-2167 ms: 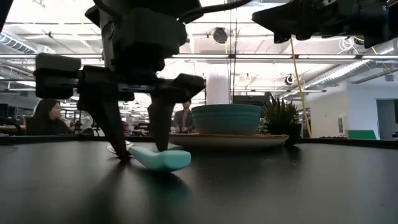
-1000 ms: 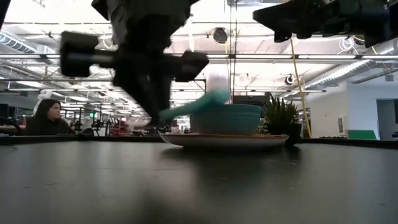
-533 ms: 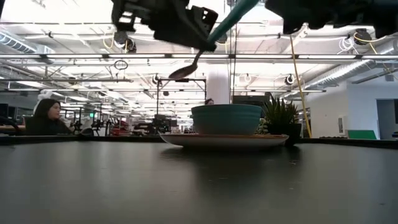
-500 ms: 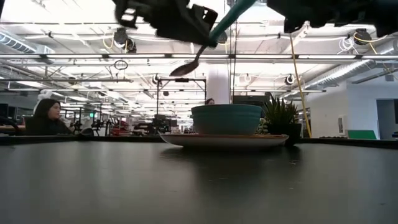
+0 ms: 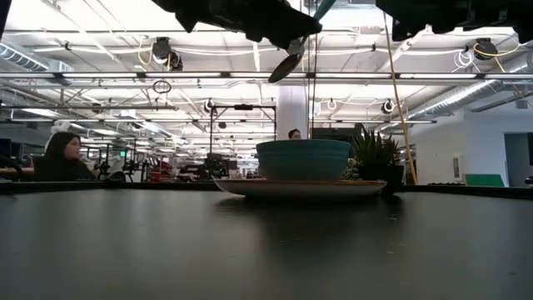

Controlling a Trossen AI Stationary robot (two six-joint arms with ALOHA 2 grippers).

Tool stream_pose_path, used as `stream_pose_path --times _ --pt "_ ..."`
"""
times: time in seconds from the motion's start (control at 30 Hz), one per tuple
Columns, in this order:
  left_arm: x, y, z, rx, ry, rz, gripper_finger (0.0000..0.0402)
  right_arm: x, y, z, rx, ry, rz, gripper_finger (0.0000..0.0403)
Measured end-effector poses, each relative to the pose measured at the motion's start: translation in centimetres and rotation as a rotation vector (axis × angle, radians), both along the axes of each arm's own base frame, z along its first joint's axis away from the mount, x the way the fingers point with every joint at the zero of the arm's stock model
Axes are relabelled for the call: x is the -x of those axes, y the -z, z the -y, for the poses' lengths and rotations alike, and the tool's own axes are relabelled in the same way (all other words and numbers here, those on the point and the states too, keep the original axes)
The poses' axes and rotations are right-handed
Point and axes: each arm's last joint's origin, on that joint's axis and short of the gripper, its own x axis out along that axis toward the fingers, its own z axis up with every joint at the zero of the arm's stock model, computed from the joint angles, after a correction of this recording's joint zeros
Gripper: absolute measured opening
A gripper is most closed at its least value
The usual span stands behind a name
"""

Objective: Set table place
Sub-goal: Put the blue spoon into the green bowl

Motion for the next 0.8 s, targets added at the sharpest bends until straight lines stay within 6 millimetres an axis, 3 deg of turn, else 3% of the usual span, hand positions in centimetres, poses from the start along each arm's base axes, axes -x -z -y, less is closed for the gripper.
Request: stream_pose_path --times 0.27,0.57,0.8 --pt "0.0 -0.3 -1.4 0.028 -0.022 0.025 0.0031 1.5 -0.6 0.5 -0.017 0.002 0.027 0.0000" --pt "0.1 -0.4 -2.1 0.051 -0.006 0.027 0.0031 4.7 1.6 1.9 -0.083 0.036 0.144 0.0000" --pt "0.0 -0.5 -2.1 0.048 -0.006 0.040 0.0031 6.0 2.4 2.7 -0.103 0.074 0.141 0.0000"
